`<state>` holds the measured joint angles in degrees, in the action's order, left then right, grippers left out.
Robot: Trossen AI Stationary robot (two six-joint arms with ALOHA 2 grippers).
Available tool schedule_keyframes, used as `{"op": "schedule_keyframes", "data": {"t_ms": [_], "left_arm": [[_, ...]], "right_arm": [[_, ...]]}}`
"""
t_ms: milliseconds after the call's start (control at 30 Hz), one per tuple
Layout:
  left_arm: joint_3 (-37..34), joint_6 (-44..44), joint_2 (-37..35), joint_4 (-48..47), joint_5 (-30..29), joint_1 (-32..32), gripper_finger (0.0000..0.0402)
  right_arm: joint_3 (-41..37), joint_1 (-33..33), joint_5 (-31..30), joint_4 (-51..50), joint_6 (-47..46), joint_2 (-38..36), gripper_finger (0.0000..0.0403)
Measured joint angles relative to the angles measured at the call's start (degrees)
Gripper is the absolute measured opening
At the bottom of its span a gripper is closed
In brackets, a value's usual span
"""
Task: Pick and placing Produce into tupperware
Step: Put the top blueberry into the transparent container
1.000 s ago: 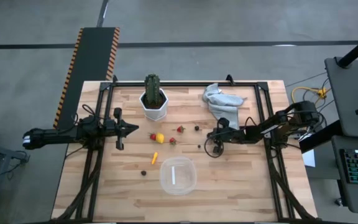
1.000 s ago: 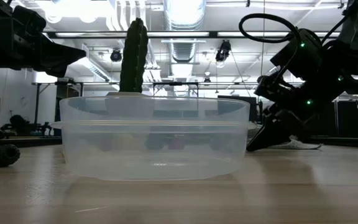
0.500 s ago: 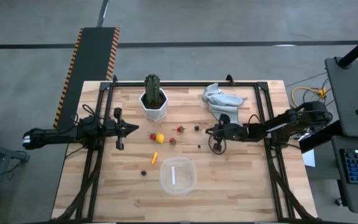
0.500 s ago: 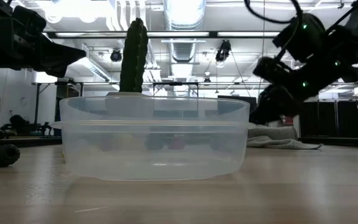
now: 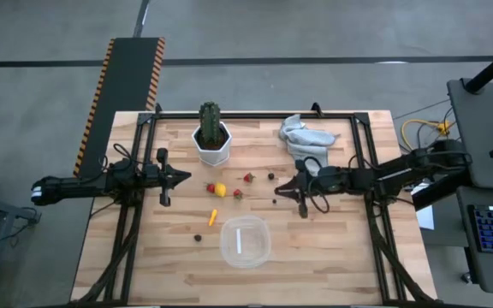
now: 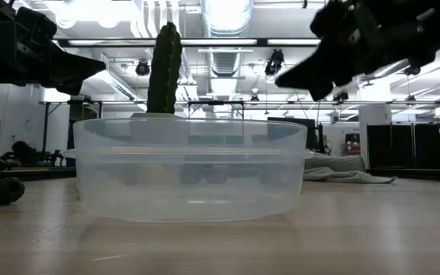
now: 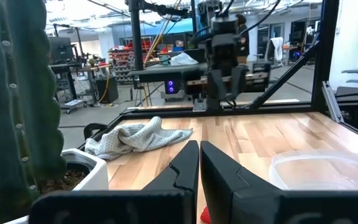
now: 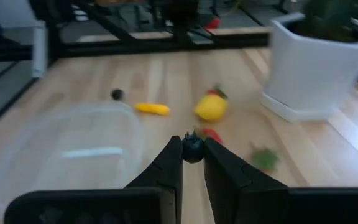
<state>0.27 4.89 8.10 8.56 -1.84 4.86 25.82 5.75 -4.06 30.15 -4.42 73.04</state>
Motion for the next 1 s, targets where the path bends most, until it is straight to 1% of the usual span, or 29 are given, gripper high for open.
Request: {"op": "schedule_keyframes", "data": {"t_ms": [167,467,567,700,1000], "left_arm": [[0.00,0.00,0.02,0.02,-0.01,0.00,0.0000],[0.00,0.00,-0.07,0.06,-0.02,0.00,0.0000],[0.00,0.02,-0.11,0.10,-0.03,0.00,0.0000],[0.00,0.02,-0.06,0.46,-0.03,0.00,0.0000],[0.00,0.00,-0.02,0.44,-0.03,0.00,0.0000]], "right_arm": [[5.25,4.21,-0.02,-2.30,0.04,4.01,0.0040],[17.76,9.63,-0.48,-12.02,-0.17,15.25,0.0040],[21.61,10.72,-0.28,-14.10,-1.23,18.43,0.0039],[26.24,11.76,-0.48,-21.03,-1.58,21.37,0.0039],[33.35,11.99,-0.46,-32.34,-1.87,26.74,0.0038]]}}
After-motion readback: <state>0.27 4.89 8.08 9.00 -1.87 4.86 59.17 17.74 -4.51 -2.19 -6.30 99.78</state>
